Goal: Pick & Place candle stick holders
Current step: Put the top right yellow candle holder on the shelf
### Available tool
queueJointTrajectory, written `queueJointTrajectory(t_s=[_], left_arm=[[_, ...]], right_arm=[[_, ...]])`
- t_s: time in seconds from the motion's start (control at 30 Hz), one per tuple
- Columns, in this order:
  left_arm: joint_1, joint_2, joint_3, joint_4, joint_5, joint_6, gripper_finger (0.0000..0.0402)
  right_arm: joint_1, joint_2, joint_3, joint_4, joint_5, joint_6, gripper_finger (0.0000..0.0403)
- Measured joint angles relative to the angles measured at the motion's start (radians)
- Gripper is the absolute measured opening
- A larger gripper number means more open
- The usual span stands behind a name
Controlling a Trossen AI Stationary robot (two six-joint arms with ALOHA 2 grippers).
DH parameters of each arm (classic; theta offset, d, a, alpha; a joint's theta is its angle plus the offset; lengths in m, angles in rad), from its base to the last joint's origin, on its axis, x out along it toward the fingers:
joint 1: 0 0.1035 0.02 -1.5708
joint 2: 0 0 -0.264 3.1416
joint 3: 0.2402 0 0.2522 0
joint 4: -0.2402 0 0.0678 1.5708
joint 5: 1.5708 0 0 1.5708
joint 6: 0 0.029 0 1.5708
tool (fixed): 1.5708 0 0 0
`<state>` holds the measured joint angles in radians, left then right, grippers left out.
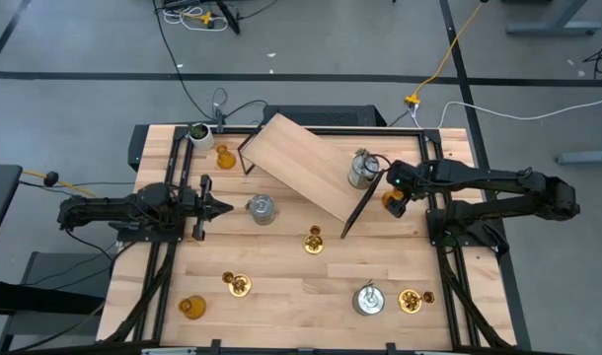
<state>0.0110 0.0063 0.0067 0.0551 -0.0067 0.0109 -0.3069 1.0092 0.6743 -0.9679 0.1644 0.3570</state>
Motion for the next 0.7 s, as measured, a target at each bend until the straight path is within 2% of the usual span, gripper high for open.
queueJointTrajectory(t_s=[0.2, 0.7], left_arm=[[0.000, 0.000, 0.000, 0.000, 0.000, 0.000, 0.0012], [0.000, 0.000, 0.000, 0.000, 0.000, 0.000, 0.0012]], right_arm=[[0.000, 0.000, -0.005, 0.037, 0.038, 0.001, 0.0398], [0.000, 0.000, -0.043, 0.051, 0.019, 0.020, 0.0398]])
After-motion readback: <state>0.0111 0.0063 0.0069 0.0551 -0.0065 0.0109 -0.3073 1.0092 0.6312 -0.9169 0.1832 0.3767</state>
